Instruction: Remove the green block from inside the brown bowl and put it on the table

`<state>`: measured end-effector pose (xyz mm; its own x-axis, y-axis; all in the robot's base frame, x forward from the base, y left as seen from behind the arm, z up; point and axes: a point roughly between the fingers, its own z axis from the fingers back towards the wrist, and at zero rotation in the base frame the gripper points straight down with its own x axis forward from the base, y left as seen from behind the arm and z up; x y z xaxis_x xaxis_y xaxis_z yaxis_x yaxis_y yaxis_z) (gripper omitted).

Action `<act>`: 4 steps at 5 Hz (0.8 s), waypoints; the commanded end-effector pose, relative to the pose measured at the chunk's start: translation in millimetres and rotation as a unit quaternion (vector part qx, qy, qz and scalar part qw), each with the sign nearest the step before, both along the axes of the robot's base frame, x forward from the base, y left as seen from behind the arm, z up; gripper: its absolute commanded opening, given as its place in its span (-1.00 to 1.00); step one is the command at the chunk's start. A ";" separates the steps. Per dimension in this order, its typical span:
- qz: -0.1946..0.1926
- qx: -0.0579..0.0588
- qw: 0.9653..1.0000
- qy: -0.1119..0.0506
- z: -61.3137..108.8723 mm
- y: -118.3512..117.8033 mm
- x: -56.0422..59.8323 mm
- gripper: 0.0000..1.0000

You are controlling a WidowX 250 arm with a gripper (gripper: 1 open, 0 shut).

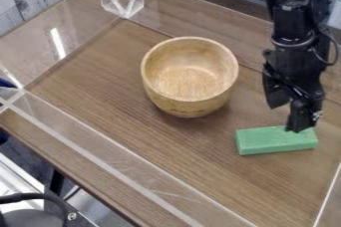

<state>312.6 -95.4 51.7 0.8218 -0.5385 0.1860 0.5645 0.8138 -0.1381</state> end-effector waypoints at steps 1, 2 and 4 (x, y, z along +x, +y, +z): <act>0.004 -0.012 0.999 -0.032 24.4 1.7 16.0 1.00; -0.008 -0.010 1.000 -0.024 20.4 9.3 26.6 1.00; -0.027 -0.012 1.000 -0.006 17.3 16.6 41.2 -1.00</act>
<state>341.7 -76.2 49.7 0.8025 -0.5771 0.1513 0.5965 0.7817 -0.1822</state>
